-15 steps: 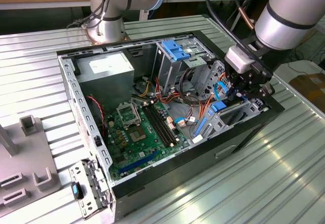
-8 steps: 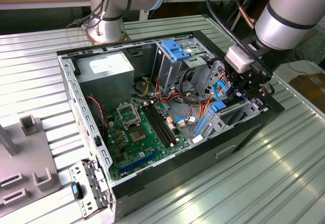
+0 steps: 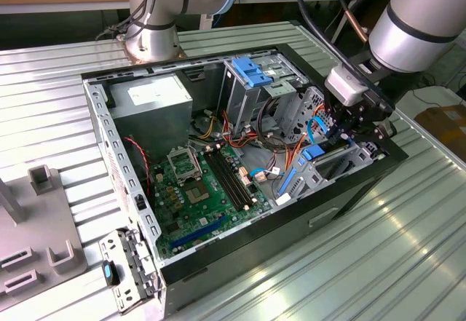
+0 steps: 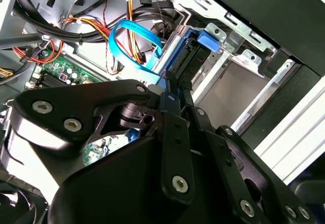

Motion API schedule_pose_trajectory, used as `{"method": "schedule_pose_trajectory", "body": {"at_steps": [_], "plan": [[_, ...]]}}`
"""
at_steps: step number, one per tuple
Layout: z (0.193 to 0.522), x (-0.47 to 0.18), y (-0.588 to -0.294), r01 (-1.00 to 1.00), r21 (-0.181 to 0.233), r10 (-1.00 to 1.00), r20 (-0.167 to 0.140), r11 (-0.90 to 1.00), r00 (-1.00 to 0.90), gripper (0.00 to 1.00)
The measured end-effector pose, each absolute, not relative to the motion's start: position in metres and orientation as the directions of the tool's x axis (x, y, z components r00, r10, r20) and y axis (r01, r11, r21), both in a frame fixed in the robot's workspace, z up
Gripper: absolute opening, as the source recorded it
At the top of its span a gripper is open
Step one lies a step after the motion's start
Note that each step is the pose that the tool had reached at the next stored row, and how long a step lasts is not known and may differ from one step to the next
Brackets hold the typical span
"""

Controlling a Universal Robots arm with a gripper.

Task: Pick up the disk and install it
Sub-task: 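Insert the first disk wire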

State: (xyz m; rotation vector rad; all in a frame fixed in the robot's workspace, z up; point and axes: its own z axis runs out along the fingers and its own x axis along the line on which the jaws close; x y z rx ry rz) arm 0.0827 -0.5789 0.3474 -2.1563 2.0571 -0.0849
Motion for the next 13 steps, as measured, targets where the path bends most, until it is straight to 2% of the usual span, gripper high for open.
{"method": "schedule_pose_trajectory", "body": {"at_steps": [9, 13], "plan": [[0.3474, 0.0827, -0.5797, -0.987, -0.154, -0.996, -0.069, -0.041, 0.052, 0.16], [0.3475, 0.0838, -0.5797, -0.990, -0.136, -0.996, -0.070, -0.039, 0.049, 0.16]]}}
